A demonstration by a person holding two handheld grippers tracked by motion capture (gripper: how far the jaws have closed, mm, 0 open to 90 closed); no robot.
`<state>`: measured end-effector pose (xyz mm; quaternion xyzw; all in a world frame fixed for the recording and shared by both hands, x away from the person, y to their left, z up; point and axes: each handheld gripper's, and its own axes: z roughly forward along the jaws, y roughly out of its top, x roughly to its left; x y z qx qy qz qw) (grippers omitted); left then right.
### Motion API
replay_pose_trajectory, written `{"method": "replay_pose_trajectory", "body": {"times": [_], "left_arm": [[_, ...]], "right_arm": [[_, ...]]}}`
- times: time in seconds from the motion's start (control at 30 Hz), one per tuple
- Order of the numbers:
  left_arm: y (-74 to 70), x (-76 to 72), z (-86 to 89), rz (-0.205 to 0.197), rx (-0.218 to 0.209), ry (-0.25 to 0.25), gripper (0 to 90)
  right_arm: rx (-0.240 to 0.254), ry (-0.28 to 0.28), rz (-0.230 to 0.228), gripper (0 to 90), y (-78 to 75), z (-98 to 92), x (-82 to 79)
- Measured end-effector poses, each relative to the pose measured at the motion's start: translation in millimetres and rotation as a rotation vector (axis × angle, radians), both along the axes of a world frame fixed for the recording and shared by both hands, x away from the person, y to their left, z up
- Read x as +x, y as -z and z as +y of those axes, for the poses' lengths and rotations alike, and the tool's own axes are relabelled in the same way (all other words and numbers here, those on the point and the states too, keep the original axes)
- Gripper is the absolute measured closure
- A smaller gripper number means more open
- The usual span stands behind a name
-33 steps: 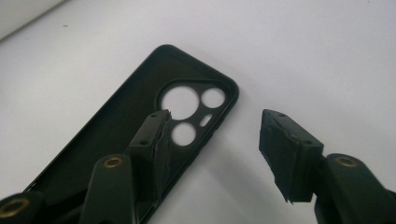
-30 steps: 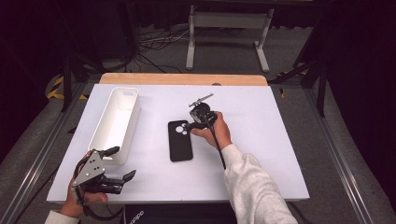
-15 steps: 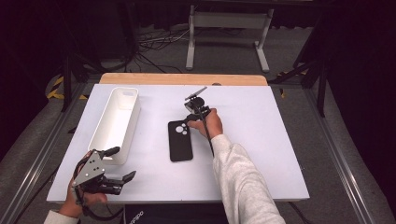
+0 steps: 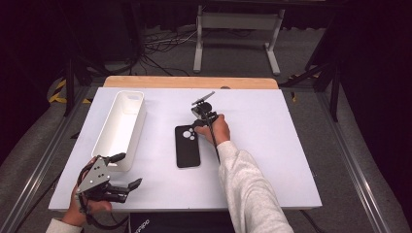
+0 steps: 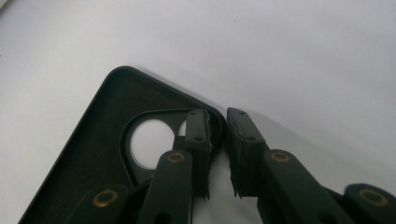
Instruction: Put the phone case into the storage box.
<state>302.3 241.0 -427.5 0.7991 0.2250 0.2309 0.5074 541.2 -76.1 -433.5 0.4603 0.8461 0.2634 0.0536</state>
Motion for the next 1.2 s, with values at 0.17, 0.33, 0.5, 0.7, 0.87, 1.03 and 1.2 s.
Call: {"method": "replay_pose_trajectory", "body": {"times": [0.17,0.33,0.5,0.7,0.87,1.03,1.2], "left_arm": [[0.3,0.5,-0.4,0.004,0.002,0.002,6.7],[0.2,0.2,-1.1,0.004,0.001,0.005,6.6],[0.2,0.3,-1.0,0.005,0.003,0.006,6.6],[0.0,0.1,-1.3,0.005,0.002,0.010,6.6],[0.3,0.7,-1.5,0.007,0.004,0.011,6.5],[0.2,0.2,-2.2,0.006,0.007,0.012,6.5],[0.5,0.8,-2.2,0.008,0.008,0.012,6.5]], "right_arm": [[0.021,0.029,-0.014,81.1,1.6,-1.5,-2.1],[0.051,0.055,-0.042,86.2,2.0,-2.5,-4.8],[0.060,0.077,-0.061,88.1,0.7,-5.3,-6.5],[0.041,0.056,-0.059,82.1,-0.9,-3.2,-7.0],[0.010,0.026,-0.032,78.4,-1.2,0.0,-7.1],[-0.025,0.009,-0.022,86.3,-0.8,2.6,-6.8],[-0.020,0.006,-0.024,87.4,-0.4,2.8,-7.5]]}}
